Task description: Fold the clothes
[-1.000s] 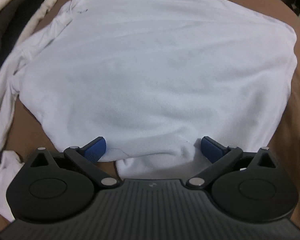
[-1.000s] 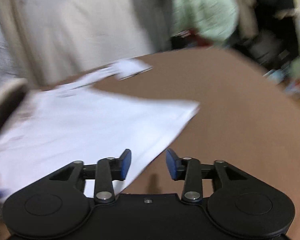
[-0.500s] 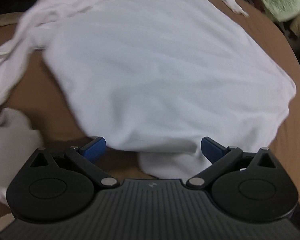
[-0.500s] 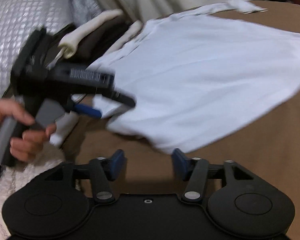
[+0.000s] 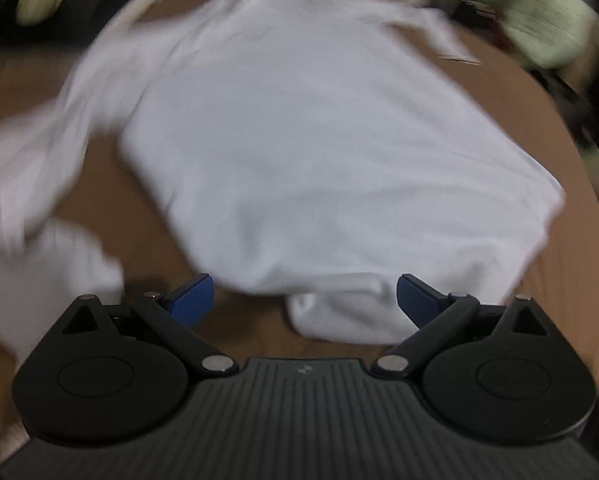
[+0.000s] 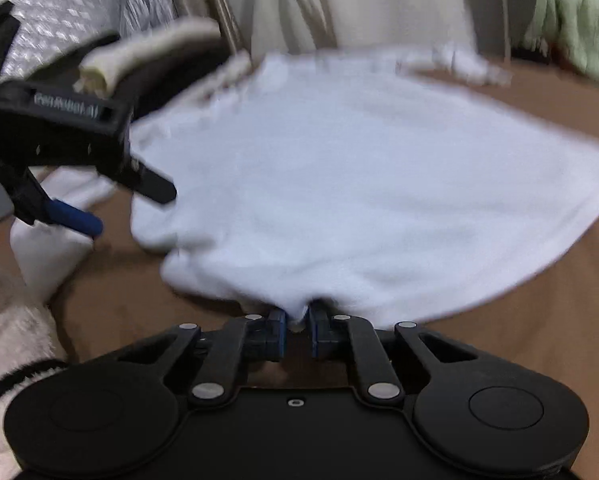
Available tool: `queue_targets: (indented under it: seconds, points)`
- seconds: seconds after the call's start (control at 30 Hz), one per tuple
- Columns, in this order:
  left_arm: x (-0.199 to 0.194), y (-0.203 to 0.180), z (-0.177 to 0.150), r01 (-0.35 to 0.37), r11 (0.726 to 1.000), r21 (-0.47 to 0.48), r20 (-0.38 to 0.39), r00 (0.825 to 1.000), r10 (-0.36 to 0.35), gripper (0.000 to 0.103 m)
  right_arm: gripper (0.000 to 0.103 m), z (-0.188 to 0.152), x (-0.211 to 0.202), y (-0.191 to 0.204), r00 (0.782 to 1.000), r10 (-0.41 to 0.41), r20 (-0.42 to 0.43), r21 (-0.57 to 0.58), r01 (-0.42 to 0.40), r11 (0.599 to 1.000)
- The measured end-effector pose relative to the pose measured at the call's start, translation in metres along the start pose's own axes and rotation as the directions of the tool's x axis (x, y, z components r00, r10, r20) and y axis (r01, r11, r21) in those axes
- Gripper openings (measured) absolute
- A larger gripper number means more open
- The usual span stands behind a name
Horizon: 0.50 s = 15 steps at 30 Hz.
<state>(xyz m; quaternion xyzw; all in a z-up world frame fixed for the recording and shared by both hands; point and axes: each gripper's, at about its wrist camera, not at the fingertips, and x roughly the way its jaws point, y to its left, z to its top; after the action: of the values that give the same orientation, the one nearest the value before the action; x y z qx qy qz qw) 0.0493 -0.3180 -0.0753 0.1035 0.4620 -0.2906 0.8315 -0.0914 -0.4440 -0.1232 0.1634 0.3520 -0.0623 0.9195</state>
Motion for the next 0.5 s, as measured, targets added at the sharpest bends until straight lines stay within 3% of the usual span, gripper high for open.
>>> queue_targets:
  seconds: [0.17, 0.3, 0.4, 0.43, 0.47, 0.5]
  points:
    - [-0.018, -0.034, 0.001, -0.003, 0.966, 0.26, 0.054, 0.998, -0.011, 0.101, 0.01, 0.025, -0.015, -0.027, 0.997, 0.042, 0.057, 0.009, -0.043, 0.999]
    - [0.013, -0.052, -0.008, 0.091, 0.944, 0.316, -0.039, 0.996, -0.082, 0.101, 0.01, 0.045, -0.026, -0.048, 0.992, 0.076, 0.103, 0.014, -0.078, 0.997]
    - [0.052, -0.063, 0.002, 0.021, 0.944, 0.33, -0.102, 0.995, 0.013, 0.102, 0.01, 0.05, -0.03, -0.062, 0.984, 0.135, 0.114, 0.041, -0.141, 0.989]
    - [0.063, -0.067, 0.007, -0.029, 0.932, 0.361, -0.103, 0.992, 0.071, 0.099, 0.01, 0.048, -0.032, -0.066, 0.981, 0.154, 0.115, 0.058, -0.161, 0.985]
    - [0.068, -0.07, 0.011, -0.048, 0.922, 0.385, -0.081, 0.993, 0.085, 0.09, 0.01, 0.045, -0.034, -0.069, 0.979, 0.164, 0.122, 0.068, -0.173, 0.983]
    - [0.068, -0.067, 0.017, -0.021, 0.932, 0.361, -0.077, 0.996, 0.052, 0.078, 0.01, 0.04, -0.037, -0.068, 0.977, 0.172, 0.128, 0.069, -0.182, 0.981]
